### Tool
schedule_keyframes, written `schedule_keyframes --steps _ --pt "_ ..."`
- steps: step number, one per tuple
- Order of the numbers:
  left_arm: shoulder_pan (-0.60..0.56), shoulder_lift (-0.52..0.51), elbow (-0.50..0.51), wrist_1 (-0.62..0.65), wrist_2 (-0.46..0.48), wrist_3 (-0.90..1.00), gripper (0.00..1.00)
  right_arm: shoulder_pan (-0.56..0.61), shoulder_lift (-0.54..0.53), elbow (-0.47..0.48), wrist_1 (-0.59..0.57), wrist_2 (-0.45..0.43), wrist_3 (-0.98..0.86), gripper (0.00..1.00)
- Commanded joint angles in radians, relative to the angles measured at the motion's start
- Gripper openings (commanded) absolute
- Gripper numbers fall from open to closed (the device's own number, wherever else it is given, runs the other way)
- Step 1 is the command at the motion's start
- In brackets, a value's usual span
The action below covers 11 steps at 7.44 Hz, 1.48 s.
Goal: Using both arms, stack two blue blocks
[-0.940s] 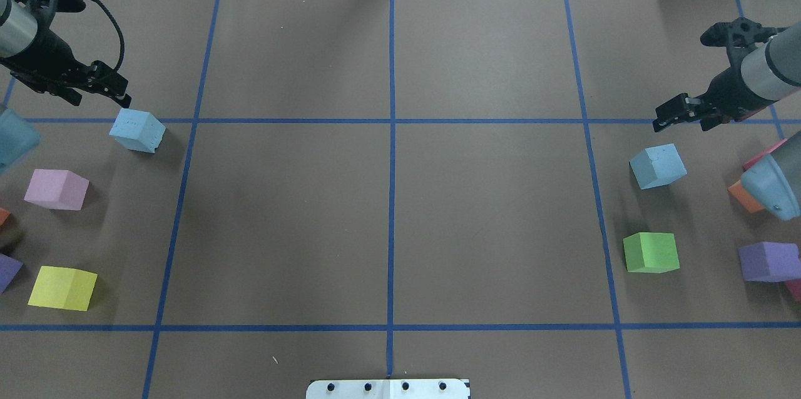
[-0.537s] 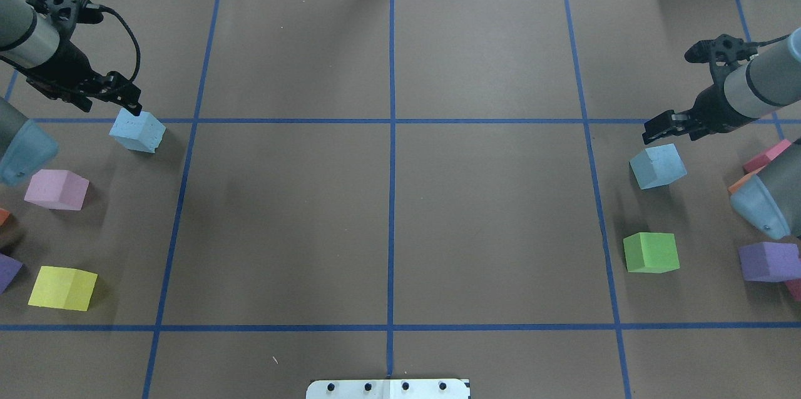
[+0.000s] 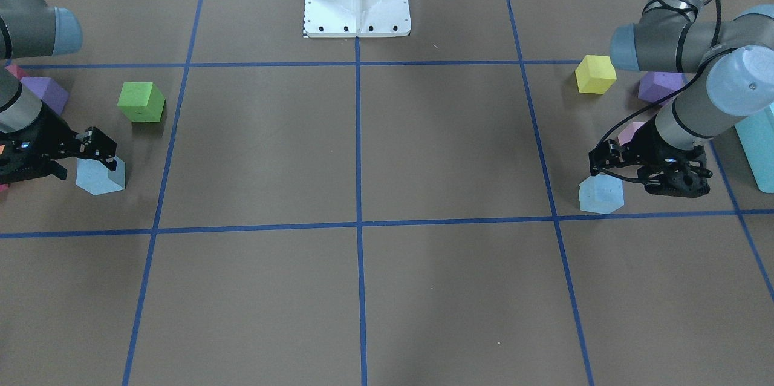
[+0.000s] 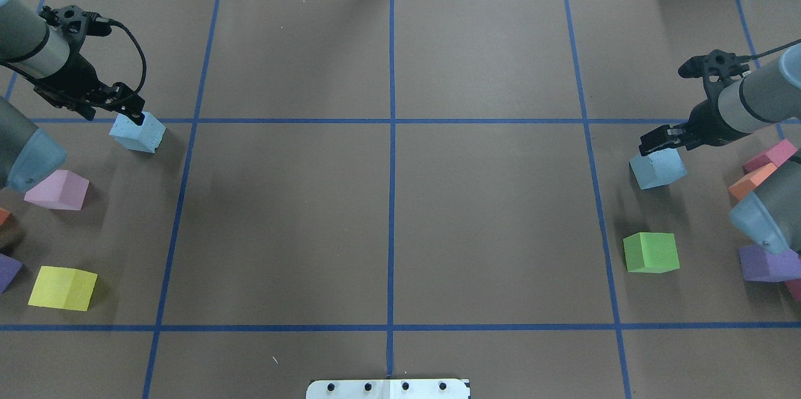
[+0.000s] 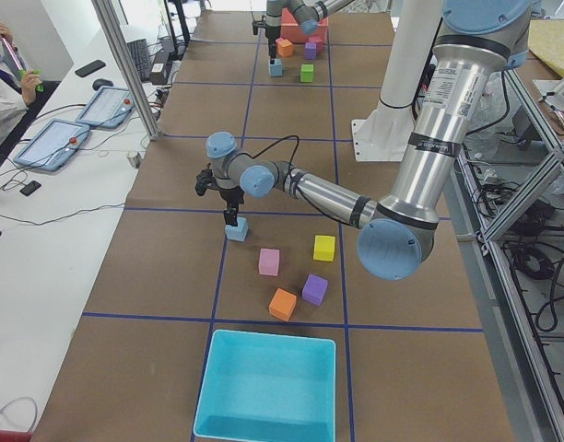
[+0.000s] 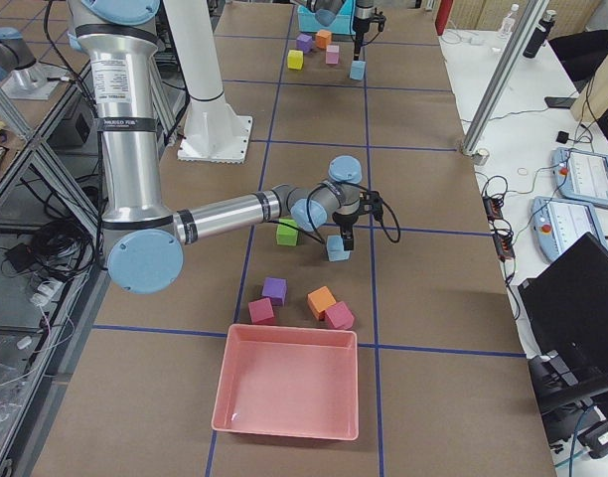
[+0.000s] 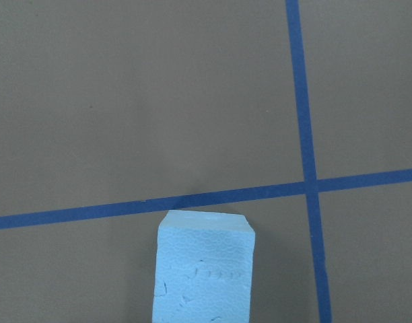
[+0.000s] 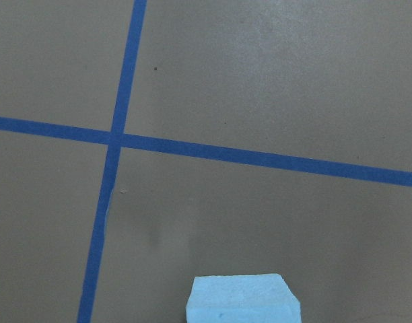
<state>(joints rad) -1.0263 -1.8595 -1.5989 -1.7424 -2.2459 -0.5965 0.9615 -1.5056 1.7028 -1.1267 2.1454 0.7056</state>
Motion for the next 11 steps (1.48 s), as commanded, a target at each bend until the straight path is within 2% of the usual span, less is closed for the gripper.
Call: schedule_keyframes --steps 1,2,4,11 --pt "0.002 -0.006 0.017 -0.002 -0.001 0.004 0.99 -0.003 -0.007 0.000 0.002 -0.013 -0.006 0.96" --pt "0.002 -0.007 0.036 -0.017 0.000 0.007 0.99 -0.006 -0.019 0.000 0.007 -0.015 -0.008 0.96" --pt "0.002 -0.007 0.118 -0.133 -0.001 0.010 0.99 -0.021 -0.031 0.000 0.035 -0.016 0.000 0.96" --pt "0.049 -0.033 0.148 -0.134 -0.001 -0.006 0.99 -0.036 -0.033 -0.002 0.035 -0.035 0.002 0.96"
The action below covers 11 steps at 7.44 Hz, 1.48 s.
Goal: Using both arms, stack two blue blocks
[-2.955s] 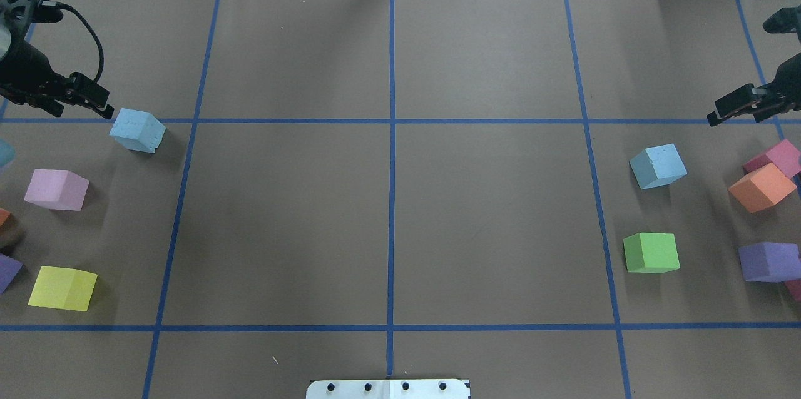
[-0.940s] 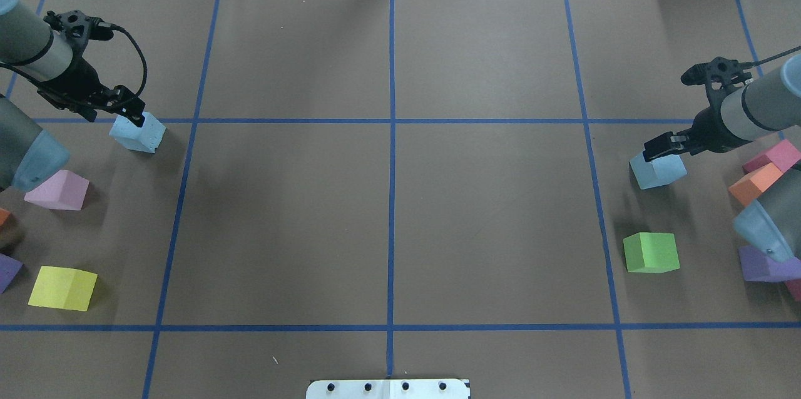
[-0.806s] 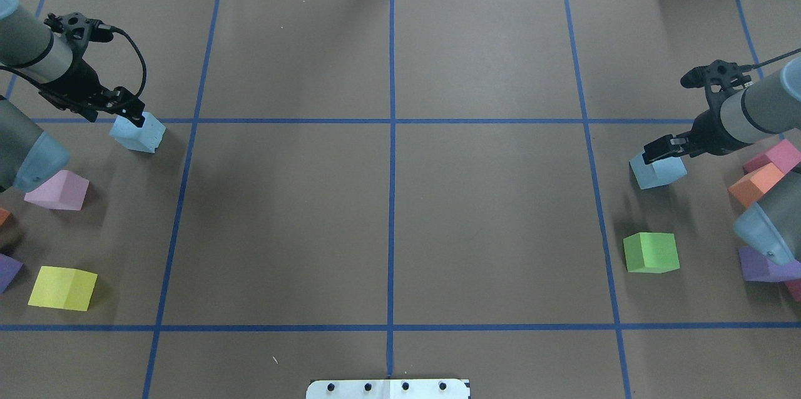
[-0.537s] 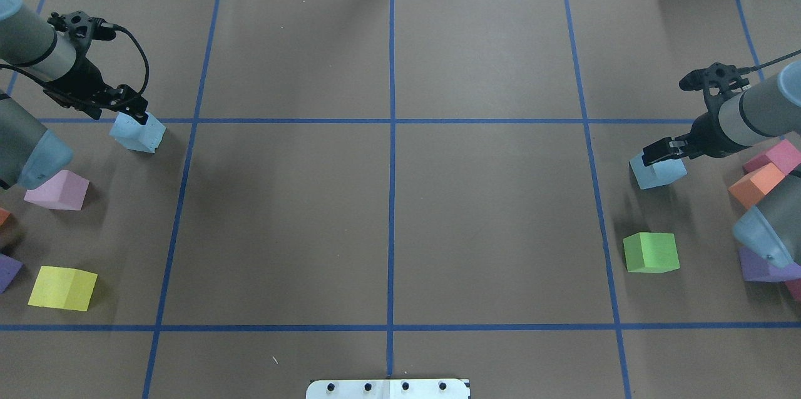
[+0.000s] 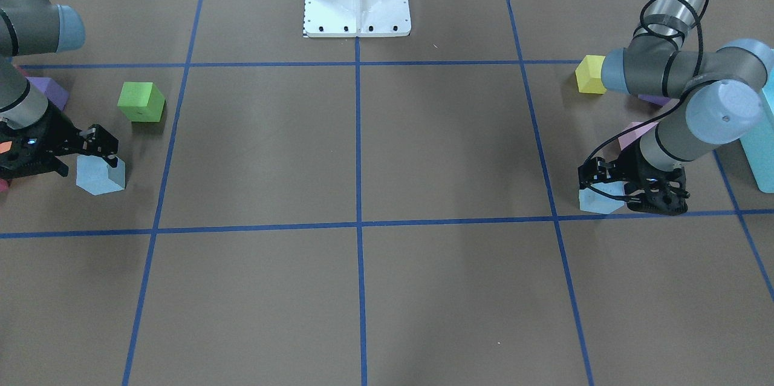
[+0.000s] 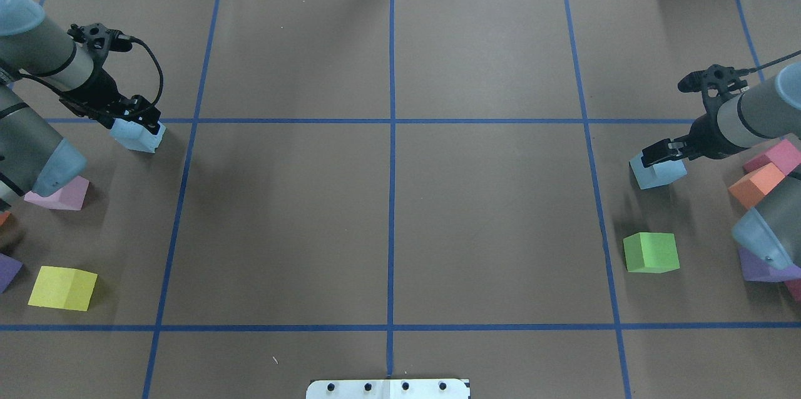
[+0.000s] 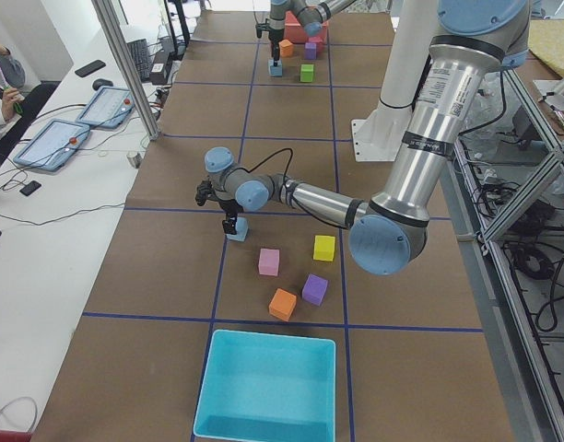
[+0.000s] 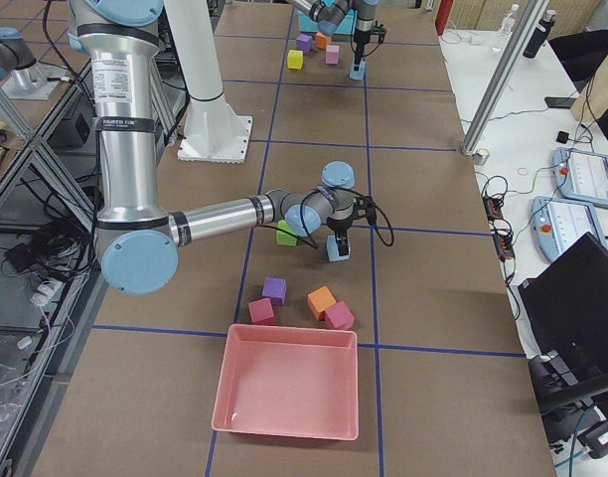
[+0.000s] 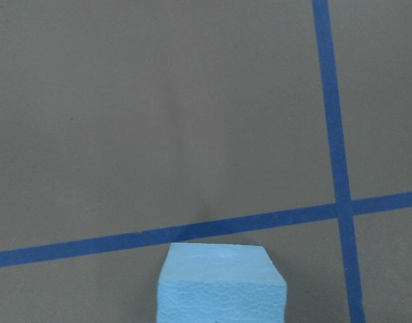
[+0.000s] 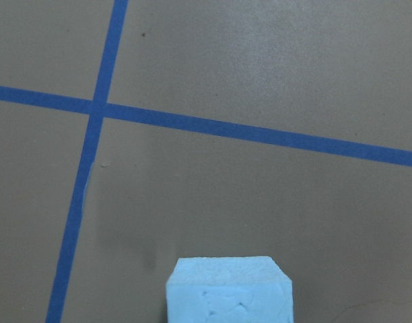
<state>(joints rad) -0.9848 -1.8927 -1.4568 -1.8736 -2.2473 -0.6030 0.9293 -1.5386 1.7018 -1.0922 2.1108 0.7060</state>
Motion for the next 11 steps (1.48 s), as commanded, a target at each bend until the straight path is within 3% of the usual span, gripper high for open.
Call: schedule_keyframes --steps 1,5,6,8,11 --pt "0.012 0.000 0.007 -0.002 0.000 0.000 0.99 -0.009 0.000 -0.002 0.002 -0.005 0.001 0.96" --pt "0.029 -0.009 0.036 -0.006 0.002 0.003 0.96 -0.049 0.006 -0.017 0.000 -0.047 0.001 0.92" --pt "0.029 -0.009 0.041 -0.006 0.002 0.003 0.90 -0.056 0.009 -0.022 0.000 -0.054 0.001 0.90" --pt "0.029 -0.009 0.045 -0.010 0.000 0.003 0.68 -0.058 0.015 -0.027 0.000 -0.054 0.001 0.75" --pt "0.028 -0.011 0.041 -0.010 0.000 -0.012 0.50 -0.058 0.032 -0.027 -0.005 -0.051 -0.010 0.66"
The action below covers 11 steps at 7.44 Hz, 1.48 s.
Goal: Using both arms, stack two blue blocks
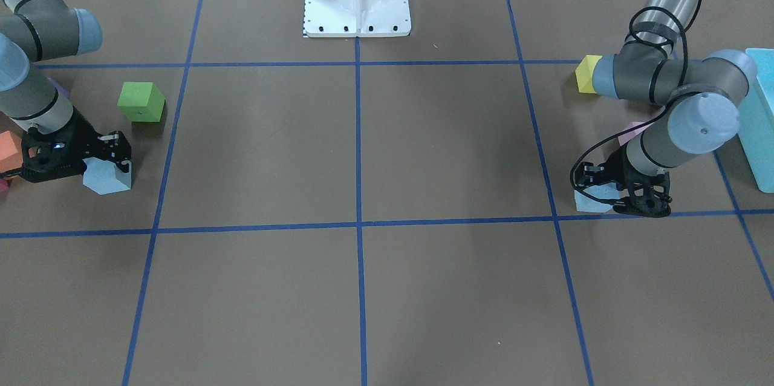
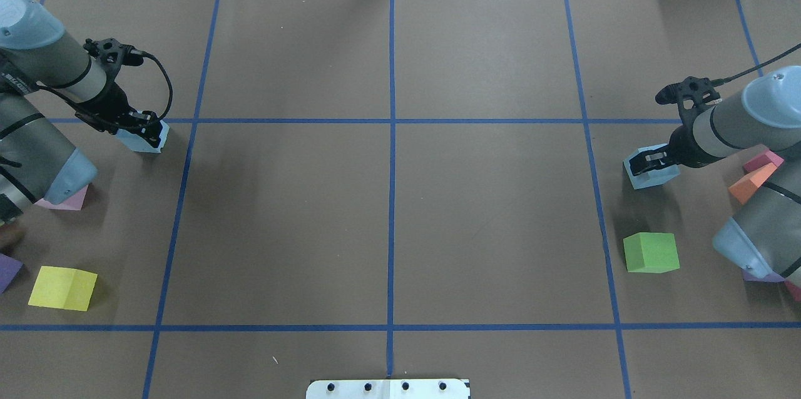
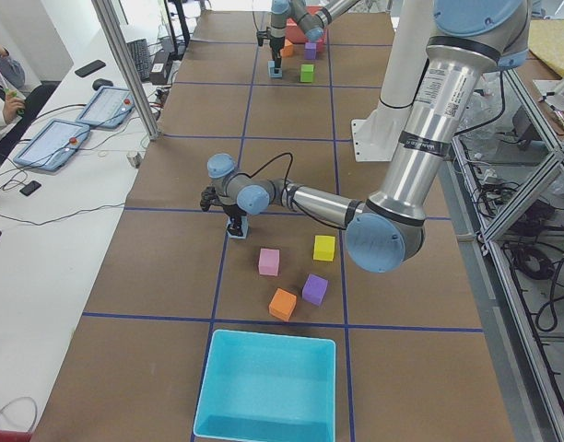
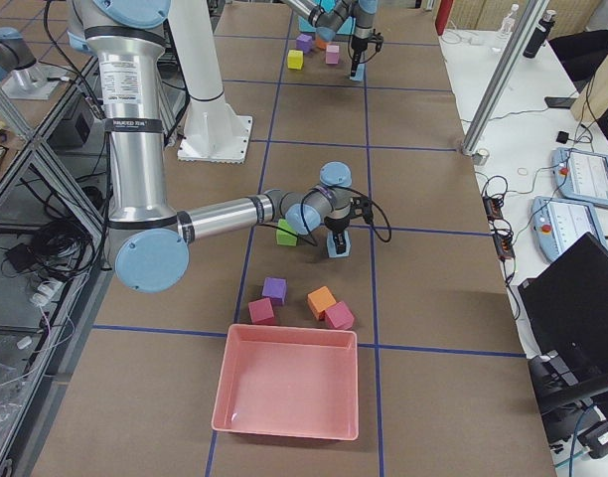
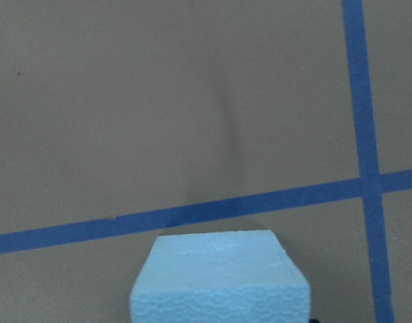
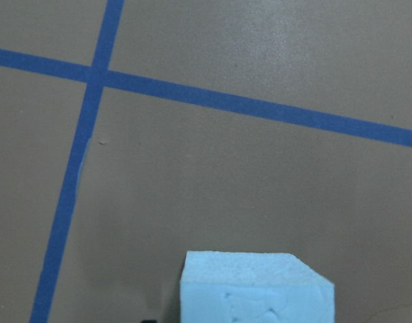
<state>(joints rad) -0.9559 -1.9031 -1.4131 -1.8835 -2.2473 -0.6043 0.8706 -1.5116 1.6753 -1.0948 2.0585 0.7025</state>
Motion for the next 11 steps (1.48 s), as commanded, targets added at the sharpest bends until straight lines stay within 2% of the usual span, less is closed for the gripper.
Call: schedule_keyframes --steps 1,6,7,8,9,10,11 --pt "-0.001 -0.002 -0.004 -0.003 0.000 -0.041 0.48 0.001 0.005 0.000 -0.002 0.002 -0.008 0.62" --pt "-0.013 -0.019 -0.058 0.012 -0.006 -0.071 0.49 0.034 0.033 0.012 -0.014 0.035 -0.006 0.61" --pt "-0.014 -0.022 -0.085 0.015 -0.006 -0.118 0.49 0.054 0.077 0.030 -0.083 0.069 -0.001 0.61" --pt "-0.014 -0.036 -0.116 0.061 -0.008 -0.146 0.49 0.054 0.141 0.068 -0.208 0.060 0.005 0.61" --pt "-0.014 -0.078 -0.150 0.167 -0.008 -0.150 0.50 0.051 0.201 0.090 -0.297 0.057 0.012 0.61" --pt "-0.014 -0.115 -0.174 0.249 -0.006 -0.150 0.50 0.016 0.256 0.084 -0.318 0.052 0.072 0.61" --pt "-0.014 -0.138 -0.178 0.279 -0.008 -0.152 0.50 -0.049 0.316 0.072 -0.319 0.014 0.157 0.61"
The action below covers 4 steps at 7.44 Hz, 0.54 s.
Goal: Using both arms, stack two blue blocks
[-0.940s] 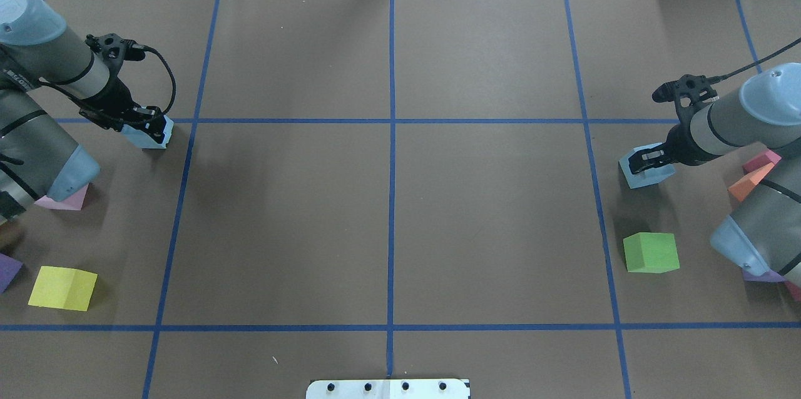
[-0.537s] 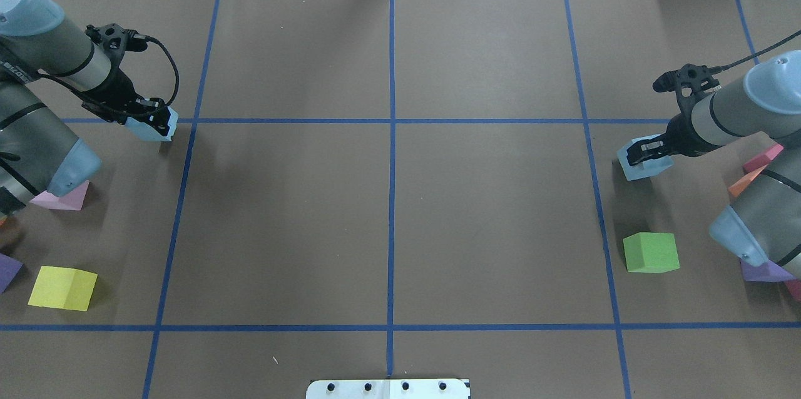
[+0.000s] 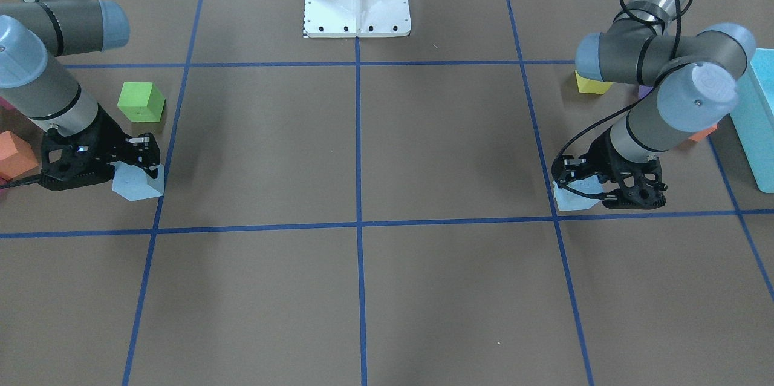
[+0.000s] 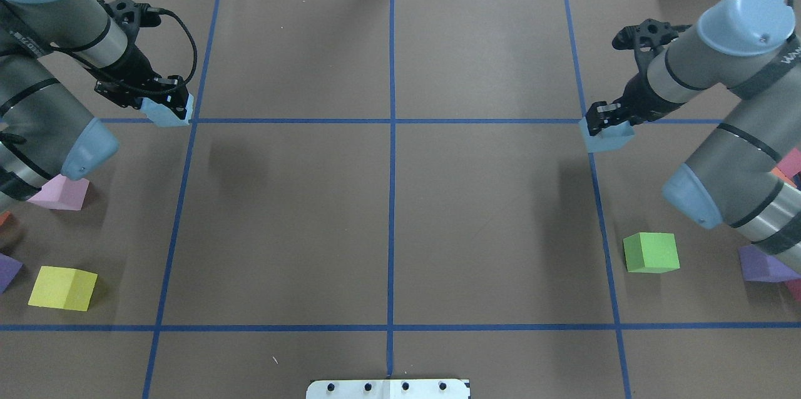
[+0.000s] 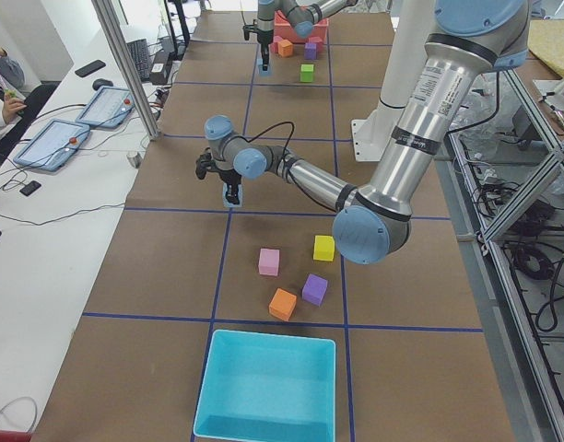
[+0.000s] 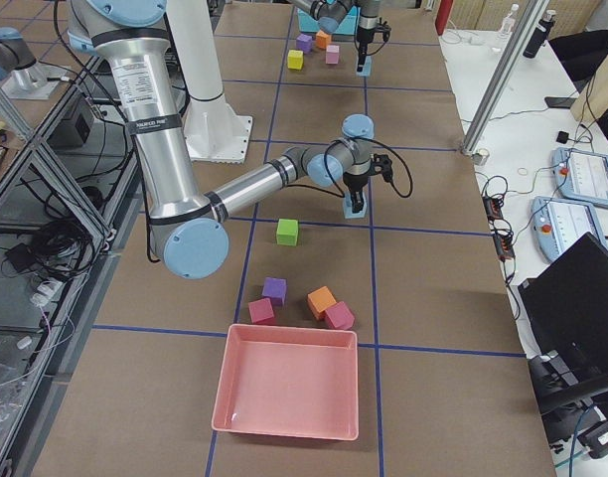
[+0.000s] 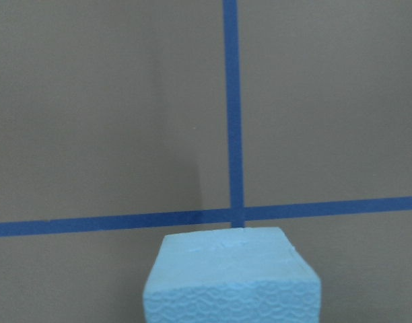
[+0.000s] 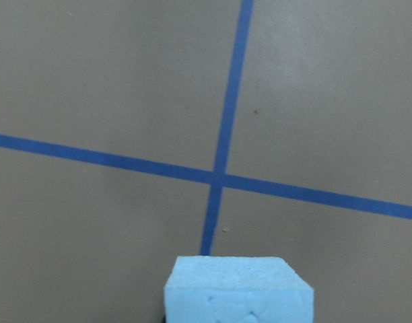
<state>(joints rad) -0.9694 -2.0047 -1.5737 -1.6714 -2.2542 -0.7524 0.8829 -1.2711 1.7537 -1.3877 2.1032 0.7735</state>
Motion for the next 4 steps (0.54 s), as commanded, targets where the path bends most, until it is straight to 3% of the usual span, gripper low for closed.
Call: schedule_keyframes --steps 1,4 --pt "0.000 -0.037 -0.017 0.067 -0.001 -0.005 0.51 -0.102 0.147 -0.044 -0.027 -0.061 0.154 0.61" --pt "0.003 -0.065 -0.023 0.067 -0.002 -0.077 0.51 -0.179 0.265 -0.129 -0.021 -0.118 0.300 0.61"
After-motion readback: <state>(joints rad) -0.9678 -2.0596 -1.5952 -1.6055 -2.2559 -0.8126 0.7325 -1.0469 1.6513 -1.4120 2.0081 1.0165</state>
